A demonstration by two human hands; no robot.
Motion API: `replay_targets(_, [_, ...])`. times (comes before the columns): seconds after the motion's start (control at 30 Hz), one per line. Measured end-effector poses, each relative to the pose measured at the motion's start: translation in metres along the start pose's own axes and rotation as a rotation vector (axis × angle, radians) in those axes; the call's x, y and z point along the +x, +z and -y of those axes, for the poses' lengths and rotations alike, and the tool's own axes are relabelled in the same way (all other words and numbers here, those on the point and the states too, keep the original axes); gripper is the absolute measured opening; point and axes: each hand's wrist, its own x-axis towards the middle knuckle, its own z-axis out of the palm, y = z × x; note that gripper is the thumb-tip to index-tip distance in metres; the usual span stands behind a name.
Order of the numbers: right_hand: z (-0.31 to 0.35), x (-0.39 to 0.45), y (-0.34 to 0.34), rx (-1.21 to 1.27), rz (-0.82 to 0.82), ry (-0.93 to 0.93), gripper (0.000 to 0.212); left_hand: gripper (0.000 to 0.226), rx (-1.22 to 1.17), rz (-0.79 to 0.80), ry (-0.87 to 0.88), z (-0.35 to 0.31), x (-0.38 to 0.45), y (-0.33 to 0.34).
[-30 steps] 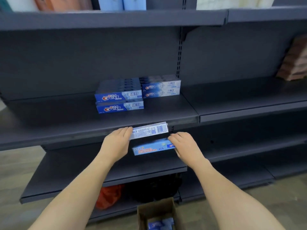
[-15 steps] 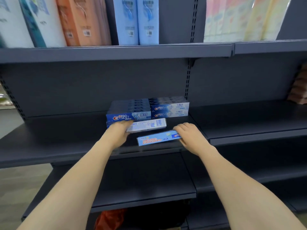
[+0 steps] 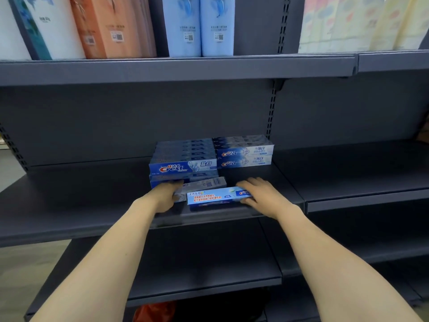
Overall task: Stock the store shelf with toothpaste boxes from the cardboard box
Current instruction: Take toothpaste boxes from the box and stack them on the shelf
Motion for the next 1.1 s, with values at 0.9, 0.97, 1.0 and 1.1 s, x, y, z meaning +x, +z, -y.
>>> replay_targets(0.9, [-0.001, 0.017, -0.034, 0.053, 0.257, 0.199, 0.067, 0.048, 0.079, -0.092, 0.211, -0.045, 0.009, -0.008])
replay_targets(0.97, [0.005, 0.017, -0.029, 0.061, 0.240, 0.192, 0.068, 0.057, 0.105, -0.102, 0.212, -0.050, 0.008, -0.003])
replay_targets(1.0, [0.008, 0.018, -0.027, 0.044, 0.229, 0.181, 0.067, 0.061, 0.145, -0.116, 0.219, -0.053, 0.008, -0.001])
replay_targets(1.1, [0.014, 0.018, -0.026, -0.049, 0.181, 0.137, 0.055, 0.069, 0.289, -0.147, 0.265, -0.059, 0.009, 0.007])
